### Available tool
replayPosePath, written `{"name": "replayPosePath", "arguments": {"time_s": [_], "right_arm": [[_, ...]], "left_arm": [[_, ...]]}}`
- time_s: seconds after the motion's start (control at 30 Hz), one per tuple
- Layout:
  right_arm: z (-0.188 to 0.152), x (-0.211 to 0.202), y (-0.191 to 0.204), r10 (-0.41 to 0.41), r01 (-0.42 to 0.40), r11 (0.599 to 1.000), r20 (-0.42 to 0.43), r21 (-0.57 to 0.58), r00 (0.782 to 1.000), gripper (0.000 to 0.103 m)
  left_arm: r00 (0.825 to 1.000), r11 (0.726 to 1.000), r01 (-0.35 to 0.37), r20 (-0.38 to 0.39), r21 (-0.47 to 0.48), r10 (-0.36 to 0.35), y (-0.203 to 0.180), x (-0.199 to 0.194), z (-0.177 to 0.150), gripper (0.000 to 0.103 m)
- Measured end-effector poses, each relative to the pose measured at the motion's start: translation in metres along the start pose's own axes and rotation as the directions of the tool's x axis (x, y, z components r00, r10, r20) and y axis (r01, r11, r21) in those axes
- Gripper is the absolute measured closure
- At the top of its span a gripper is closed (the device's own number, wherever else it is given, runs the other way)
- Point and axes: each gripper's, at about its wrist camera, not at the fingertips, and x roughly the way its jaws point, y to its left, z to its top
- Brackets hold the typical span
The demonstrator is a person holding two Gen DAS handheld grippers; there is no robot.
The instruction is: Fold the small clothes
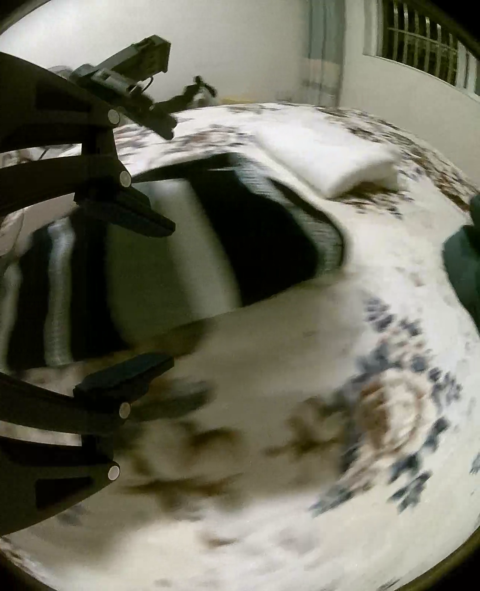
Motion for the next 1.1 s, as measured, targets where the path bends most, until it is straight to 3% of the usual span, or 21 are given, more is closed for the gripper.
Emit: {"name": "replayPosePath", "arguments": {"time_s": [0.1, 0.2, 0.27, 0.33, 0.47, 0.57, 0.63, 0.7, 0.73, 0.77, 0.8, 0.83, 0.93, 1.0, 1.1], "right_arm": [[0.044, 0.033, 0.014, 0.015, -0.015, 1.0, 0.008, 0.011, 1.0, 0.033], [0.062, 0.059, 0.028, 0.027, -0.026, 1.0, -0.014, 0.015, 1.0, 0.033], [0.07, 0.069, 0.033, 0.018, -0.018, 1.0, -0.023, -0.006, 1.0, 0.033], [0.081, 0.076, 0.039, -0.005, 0.004, 1.0, -0.025, -0.022, 1.0, 0.033], [0.087, 0.073, 0.046, 0.006, -0.006, 0.999, -0.023, -0.035, 1.0, 0.033], [0.096, 0.077, 0.051, 0.024, -0.027, 0.998, -0.045, -0.063, 0.999, 0.033], [0.098, 0.083, 0.05, 0.026, -0.031, 0.997, -0.069, -0.071, 0.997, 0.031], [0.102, 0.098, 0.05, 0.001, -0.009, 0.997, -0.102, -0.073, 0.995, 0.031], [0.101, 0.102, 0.049, 0.0, -0.009, 0.998, -0.121, -0.069, 0.993, 0.031], [0.102, 0.109, 0.049, 0.003, -0.012, 0.998, -0.142, -0.062, 0.99, 0.032], [0.101, 0.113, 0.05, 0.003, -0.012, 0.998, -0.146, -0.065, 0.989, 0.05], [0.101, 0.115, 0.054, -0.007, -0.003, 0.997, -0.137, -0.076, 0.991, 0.095], [0.1, 0.108, 0.069, -0.053, 0.047, 0.992, -0.05, -0.117, 0.997, 0.1], [0.104, 0.11, 0.075, -0.075, 0.072, 0.991, -0.022, -0.116, 0.997, 0.1], [0.107, 0.13, 0.073, -0.131, 0.124, 0.988, -0.071, -0.094, 0.989, 0.099]], "left_arm": [[0.998, 0.997, -0.05, -0.027, 0.057, 0.052, -0.007, 0.039, 0.026, 0.037], [0.993, 0.99, -0.117, -0.016, 0.082, 0.119, -0.006, 0.061, 0.043, 0.042], [0.981, 0.981, -0.19, -0.022, 0.037, 0.19, 0.013, 0.075, 0.062, 0.045], [0.976, 0.976, -0.215, -0.024, -0.037, 0.215, 0.034, 0.073, 0.072, 0.047], [0.994, 0.982, -0.106, 0.019, -0.159, 0.11, 0.06, 0.036, 0.073, 0.046], [0.999, 0.989, -0.023, 0.035, -0.149, 0.028, 0.053, 0.017, 0.056, 0.044], [1.0, 0.995, -0.005, -0.028, -0.102, 0.002, 0.039, 0.026, 0.039, 0.042], [0.995, 0.999, -0.041, -0.098, -0.031, 0.038, 0.026, 0.049, 0.023, 0.043], [0.993, 0.998, -0.058, -0.104, -0.003, 0.058, 0.021, 0.056, 0.016, 0.06], [0.992, 0.998, -0.067, -0.102, 0.021, 0.069, 0.019, 0.062, 0.012, 0.09], [0.993, 0.997, -0.069, -0.093, 0.033, 0.072, 0.018, 0.065, 0.011, 0.09], [0.996, 0.997, -0.066, -0.065, 0.027, 0.068, 0.018, 0.062, 0.013, 0.094], [0.999, 0.999, -0.043, -0.006, 0.001, 0.043, 0.022, 0.049, 0.029, 0.095], [0.999, 0.999, -0.052, -0.013, 0.005, 0.052, 0.026, 0.054, 0.037, 0.095], [0.996, 0.999, -0.044, -0.077, 0.006, 0.044, 0.034, 0.072, 0.044, 0.094]]}}
